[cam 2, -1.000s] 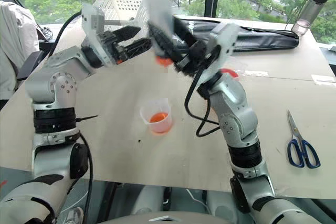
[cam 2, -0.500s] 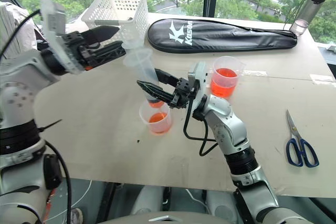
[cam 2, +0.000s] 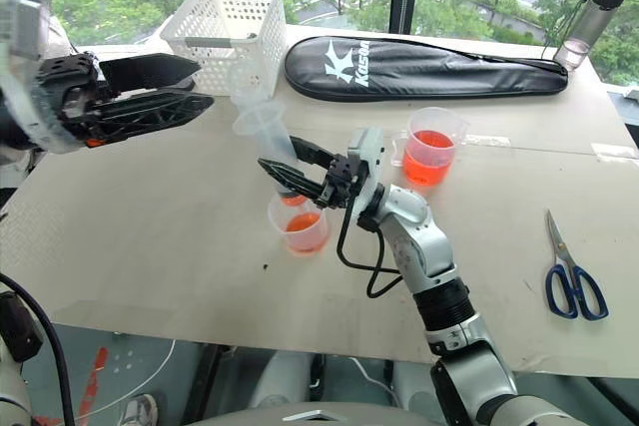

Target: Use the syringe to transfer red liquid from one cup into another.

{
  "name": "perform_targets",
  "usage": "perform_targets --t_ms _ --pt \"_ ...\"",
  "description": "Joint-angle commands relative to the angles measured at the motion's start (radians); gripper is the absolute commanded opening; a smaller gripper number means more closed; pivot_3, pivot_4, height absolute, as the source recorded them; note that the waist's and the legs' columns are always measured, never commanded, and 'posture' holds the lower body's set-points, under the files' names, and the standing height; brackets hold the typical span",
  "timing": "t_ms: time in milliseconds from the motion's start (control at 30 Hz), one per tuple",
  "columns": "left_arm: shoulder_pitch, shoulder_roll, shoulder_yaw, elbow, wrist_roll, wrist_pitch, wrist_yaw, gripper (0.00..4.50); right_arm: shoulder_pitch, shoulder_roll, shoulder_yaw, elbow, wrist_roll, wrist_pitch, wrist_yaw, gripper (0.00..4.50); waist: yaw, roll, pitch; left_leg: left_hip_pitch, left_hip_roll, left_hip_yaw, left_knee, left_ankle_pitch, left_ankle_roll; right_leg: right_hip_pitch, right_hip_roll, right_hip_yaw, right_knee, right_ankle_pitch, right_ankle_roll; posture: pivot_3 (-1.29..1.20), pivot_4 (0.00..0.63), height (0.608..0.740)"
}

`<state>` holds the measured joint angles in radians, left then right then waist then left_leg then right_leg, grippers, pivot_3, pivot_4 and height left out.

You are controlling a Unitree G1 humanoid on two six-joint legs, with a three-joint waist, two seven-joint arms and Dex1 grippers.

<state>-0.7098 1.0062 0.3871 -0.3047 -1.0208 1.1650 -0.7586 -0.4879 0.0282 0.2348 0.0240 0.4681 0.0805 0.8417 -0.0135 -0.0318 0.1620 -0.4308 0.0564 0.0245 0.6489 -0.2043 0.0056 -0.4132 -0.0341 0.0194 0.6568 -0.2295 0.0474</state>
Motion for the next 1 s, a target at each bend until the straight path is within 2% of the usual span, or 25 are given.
perform_targets --t_ms 33,233,433,500,767,1000 --pt "-0.063 -0.031 -0.030 -0.021 0.049 -0.046 0.101 4.25 -0.026 0.012 -0.009 -0.013 -0.014 -0.038 0.002 1.41 0.000 0.000 0.000 0.000 0.000 0.000 0.000 0.000 0.000 0.000 0.000 0.000 0.000 0.000 0.000 0.00 0.150 0.724" --pt "-0.125 -0.096 -0.012 -0.042 -0.041 0.038 0.223 4.25 -0.035 0.017 -0.014 -0.001 -0.034 -0.055 -0.006 1.41 -0.001 -0.001 0.000 -0.001 0.000 0.000 0.000 0.000 0.000 0.000 0.000 0.000 -0.001 0.000 0.000 0.00 0.150 0.724" --pt "-0.047 0.039 0.086 0.027 -0.139 0.117 0.102 4.25 -0.040 0.029 -0.021 0.014 -0.045 -0.057 -0.025 1.40 -0.015 -0.001 0.001 0.000 0.000 0.000 -0.002 0.000 0.000 -0.001 0.000 0.000 0.000 0.000 0.000 0.00 0.150 0.724" --pt "-0.051 0.054 0.095 0.035 -0.164 0.125 0.114 4.25 -0.039 0.027 -0.022 0.014 -0.048 -0.058 -0.027 1.40 -0.014 -0.001 0.001 0.000 0.000 0.000 -0.002 0.000 0.000 0.000 0.000 0.000 0.000 0.000 0.000 0.00 0.150 0.724" --pt "-0.071 -0.022 0.069 -0.023 -0.257 0.132 0.319 4.25 -0.041 0.029 -0.021 0.015 -0.061 -0.058 -0.026 1.40 0.000 -0.002 0.001 0.000 0.000 0.000 -0.001 0.000 -0.001 0.000 -0.001 -0.001 0.000 0.000 0.000 0.00 0.150 0.724" --pt "-0.087 -0.077 0.018 -0.062 -0.245 0.104 0.468 4.25 -0.036 0.026 -0.017 0.003 -0.065 -0.054 -0.026 1.40 -0.001 -0.002 0.001 0.000 0.000 0.000 -0.001 0.000 -0.001 0.000 -0.001 0.000 0.000 0.000 0.000 0.00 0.150 0.724"
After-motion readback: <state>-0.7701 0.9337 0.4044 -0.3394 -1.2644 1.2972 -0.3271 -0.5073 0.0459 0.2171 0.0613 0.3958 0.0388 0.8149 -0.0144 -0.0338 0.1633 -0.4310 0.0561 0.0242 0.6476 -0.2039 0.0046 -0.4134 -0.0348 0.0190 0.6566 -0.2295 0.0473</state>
